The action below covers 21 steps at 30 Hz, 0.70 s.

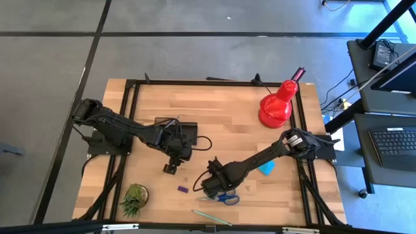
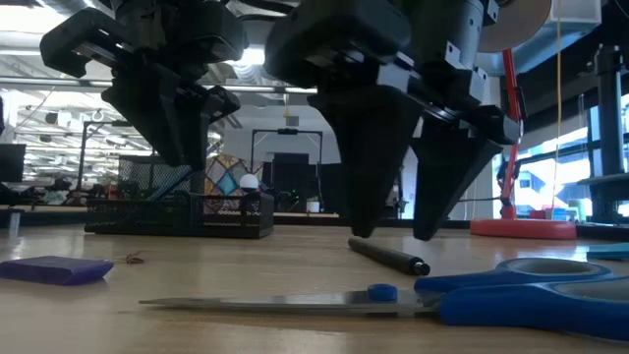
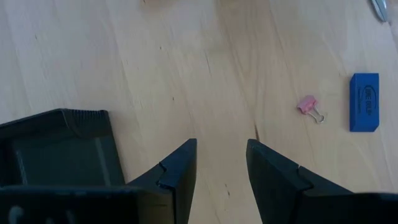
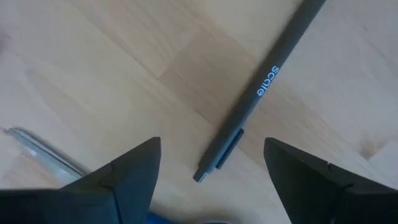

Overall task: Pick and place office supplies into organizer
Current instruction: Put the black pen into the black desk organizer

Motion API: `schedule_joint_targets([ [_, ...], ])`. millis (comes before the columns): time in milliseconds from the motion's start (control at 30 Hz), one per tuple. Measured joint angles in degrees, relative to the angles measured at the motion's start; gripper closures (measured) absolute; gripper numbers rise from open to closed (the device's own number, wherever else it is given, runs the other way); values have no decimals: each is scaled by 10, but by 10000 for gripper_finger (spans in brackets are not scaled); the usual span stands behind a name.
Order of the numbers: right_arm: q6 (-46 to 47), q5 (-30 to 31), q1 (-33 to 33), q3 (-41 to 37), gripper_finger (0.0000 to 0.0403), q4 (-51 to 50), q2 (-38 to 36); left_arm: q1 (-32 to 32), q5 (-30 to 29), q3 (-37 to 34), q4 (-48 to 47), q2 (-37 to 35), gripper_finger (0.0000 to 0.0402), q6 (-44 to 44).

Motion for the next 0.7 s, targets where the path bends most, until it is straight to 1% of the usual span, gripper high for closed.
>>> schedule_joint_targets([
  [133,0,1,-1,0,115,3,14,0,0,0,-5,0,268,0],
  [333,0,-5,-3,1,115,3,27,0,0,0,-50,0,268,0],
  [700,-12,-6,-3,1,115,2,28,0,0,0,-50,0,267,0],
])
